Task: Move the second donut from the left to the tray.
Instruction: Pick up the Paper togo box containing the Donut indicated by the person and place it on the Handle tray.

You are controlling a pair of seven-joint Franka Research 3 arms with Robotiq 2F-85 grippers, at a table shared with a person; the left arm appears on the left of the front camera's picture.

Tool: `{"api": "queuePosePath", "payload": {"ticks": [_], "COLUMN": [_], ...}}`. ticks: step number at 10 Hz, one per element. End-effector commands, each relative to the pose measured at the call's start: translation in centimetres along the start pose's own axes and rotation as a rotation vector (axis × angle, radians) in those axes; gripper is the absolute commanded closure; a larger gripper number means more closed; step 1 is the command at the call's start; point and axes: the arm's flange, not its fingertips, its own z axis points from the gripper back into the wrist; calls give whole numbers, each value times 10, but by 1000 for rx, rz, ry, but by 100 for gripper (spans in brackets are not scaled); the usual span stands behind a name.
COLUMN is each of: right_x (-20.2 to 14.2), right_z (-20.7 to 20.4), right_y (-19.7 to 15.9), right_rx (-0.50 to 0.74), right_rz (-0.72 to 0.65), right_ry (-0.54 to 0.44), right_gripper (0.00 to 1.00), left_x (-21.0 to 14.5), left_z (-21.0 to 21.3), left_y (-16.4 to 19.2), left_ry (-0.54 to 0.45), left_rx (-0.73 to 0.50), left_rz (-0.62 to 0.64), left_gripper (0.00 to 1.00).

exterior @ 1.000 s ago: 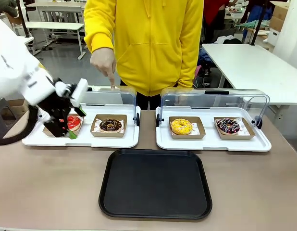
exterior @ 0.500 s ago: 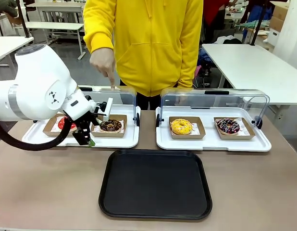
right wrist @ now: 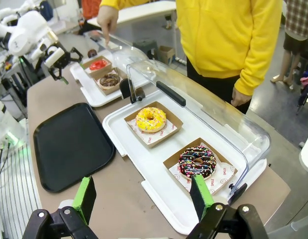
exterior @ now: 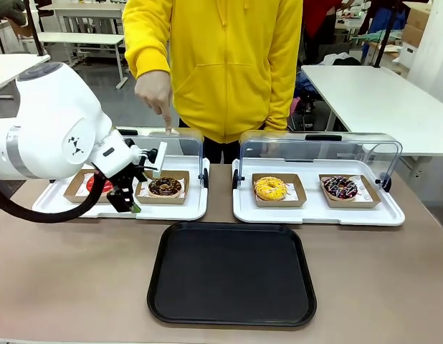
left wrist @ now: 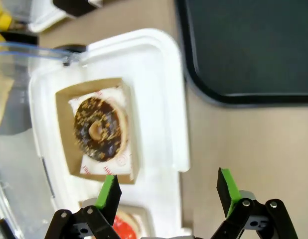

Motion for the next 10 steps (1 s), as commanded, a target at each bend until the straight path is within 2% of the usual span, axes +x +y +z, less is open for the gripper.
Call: {"api": "queuePosePath", "payload": {"ticks": [1,5,10], "right_x": [2,2,2], "right_z": [-1,-1,-1], "right_y": [-1,-1,-1], "right_rx": [-1,-1,-1], "right_rz": [18,18,18], "right_ry": [-30,-30,-30], "right_gripper": [0,0,0], "left_x": [-9,-8,-11], "left_z": [-13,-49,-65], "left_y": [32,53,56], "left_ry": [68,95,132], "left_rx": [-20,-72,-123], "left_rz": [30,8,23], "left_gripper": [0,0,0]}}
